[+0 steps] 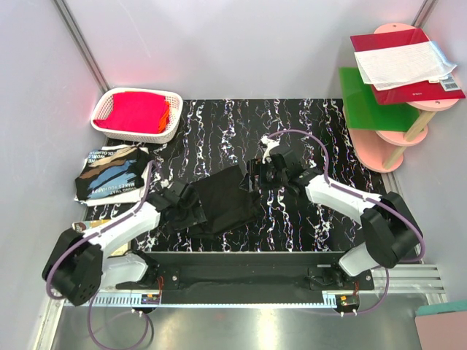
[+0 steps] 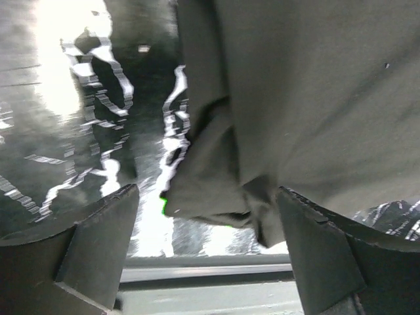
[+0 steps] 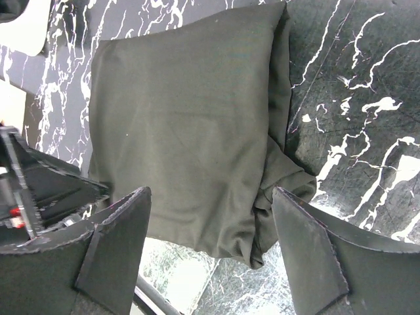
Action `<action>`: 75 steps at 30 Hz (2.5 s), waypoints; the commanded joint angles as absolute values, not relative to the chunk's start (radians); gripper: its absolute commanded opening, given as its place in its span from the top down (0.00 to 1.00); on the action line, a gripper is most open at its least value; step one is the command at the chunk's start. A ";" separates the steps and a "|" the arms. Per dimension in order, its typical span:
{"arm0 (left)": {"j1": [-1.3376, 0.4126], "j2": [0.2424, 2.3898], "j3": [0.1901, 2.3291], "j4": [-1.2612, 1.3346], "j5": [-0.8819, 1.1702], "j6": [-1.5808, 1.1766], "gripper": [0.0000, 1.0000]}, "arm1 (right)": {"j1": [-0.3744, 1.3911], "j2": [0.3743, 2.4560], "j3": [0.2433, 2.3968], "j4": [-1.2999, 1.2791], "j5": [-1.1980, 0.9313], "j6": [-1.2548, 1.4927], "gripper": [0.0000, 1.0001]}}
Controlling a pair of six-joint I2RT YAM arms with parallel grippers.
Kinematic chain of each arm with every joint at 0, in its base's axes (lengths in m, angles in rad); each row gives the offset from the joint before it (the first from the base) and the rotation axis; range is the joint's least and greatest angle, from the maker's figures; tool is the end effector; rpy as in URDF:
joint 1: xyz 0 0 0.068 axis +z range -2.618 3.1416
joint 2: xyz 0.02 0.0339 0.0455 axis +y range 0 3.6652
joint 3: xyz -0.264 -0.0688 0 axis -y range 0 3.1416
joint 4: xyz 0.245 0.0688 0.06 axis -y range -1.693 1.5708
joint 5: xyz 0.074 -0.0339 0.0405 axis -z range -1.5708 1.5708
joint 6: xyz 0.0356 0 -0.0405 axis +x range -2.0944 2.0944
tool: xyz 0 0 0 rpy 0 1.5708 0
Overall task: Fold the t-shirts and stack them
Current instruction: Smooth out wrinkles on the folded tshirt
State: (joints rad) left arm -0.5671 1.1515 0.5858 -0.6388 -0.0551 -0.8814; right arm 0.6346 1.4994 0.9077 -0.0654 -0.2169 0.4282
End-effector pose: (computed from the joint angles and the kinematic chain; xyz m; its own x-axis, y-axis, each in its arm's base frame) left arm 0.1619 -0.1008 0.1717 -0.9020 -0.3390 -0.2675 -0.2771 0.9294 -0.2437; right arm 0.2565 0.1983 0.2235 -0.7449 -0.0448 -0.6657 -0.4473 0.7739 0.4484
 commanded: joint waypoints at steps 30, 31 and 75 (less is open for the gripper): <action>-0.850 1.387 0.994 -0.400 0.019 -0.750 0.67 | 0.598 1.227 0.781 -0.244 0.133 0.527 1.00; -0.844 1.375 1.024 -0.461 -0.033 -0.714 0.83 | 0.589 1.223 0.761 -0.245 0.141 0.538 1.00; -0.923 1.703 1.115 -0.551 0.083 -0.910 1.00 | 0.531 2.043 1.414 -0.219 -0.005 0.447 1.00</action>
State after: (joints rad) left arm -0.9310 1.7847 1.1202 -0.5987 0.0734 -0.8425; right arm 0.5327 2.0426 1.3537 -0.2295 0.0063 0.5034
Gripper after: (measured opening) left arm 0.004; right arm 0.009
